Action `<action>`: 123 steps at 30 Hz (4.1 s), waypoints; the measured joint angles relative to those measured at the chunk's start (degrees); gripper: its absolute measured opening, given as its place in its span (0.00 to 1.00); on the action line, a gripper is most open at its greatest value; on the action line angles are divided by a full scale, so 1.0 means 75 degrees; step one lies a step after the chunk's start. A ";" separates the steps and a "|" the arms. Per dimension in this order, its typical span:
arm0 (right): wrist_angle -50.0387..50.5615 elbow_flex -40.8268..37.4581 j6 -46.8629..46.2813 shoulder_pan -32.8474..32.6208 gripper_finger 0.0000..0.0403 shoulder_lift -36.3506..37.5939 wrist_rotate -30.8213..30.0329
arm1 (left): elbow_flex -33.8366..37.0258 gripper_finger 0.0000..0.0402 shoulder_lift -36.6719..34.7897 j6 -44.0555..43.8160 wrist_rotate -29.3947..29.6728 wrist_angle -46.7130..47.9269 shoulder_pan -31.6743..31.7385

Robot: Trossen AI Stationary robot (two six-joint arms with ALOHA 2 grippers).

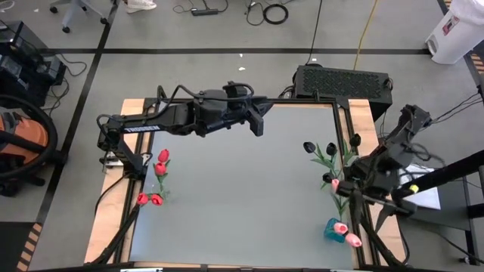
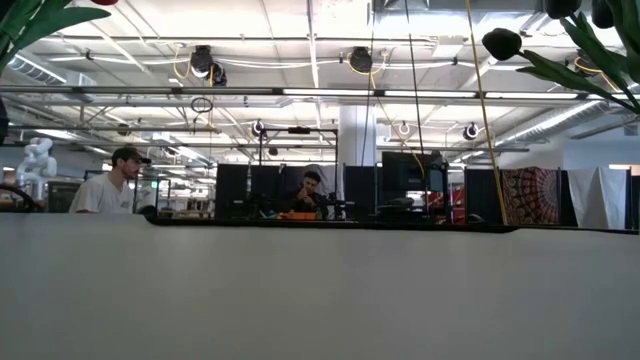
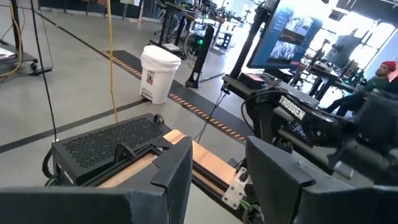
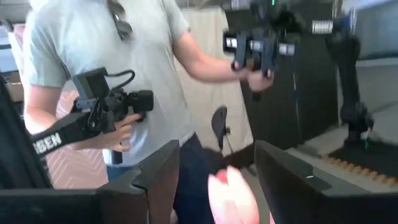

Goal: Sort flowers into vase by color
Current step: Return to Home Position

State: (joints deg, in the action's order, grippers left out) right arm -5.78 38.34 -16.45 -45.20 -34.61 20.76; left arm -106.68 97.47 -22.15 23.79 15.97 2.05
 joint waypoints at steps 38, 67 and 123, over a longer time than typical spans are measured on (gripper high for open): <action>0.3161 0.3710 0.4400 0.0031 0.50 0.0884 -1.3714 | 0.0027 0.39 -0.3672 0.0454 0.3466 0.7073 -0.0170; 0.3153 0.3710 0.5626 0.3037 0.24 0.1528 -1.4759 | 0.3370 0.39 -0.8394 -0.1201 0.5102 0.8131 -0.0170; 1.1821 -0.0212 -0.6866 0.3464 0.23 0.4566 -1.4771 | 0.7483 0.39 -0.9468 -0.5217 0.6202 0.7335 -0.0170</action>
State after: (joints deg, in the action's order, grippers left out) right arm 82.88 36.75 -67.94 -19.22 -0.36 -90.02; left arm -50.55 26.46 -61.28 70.30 70.98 0.78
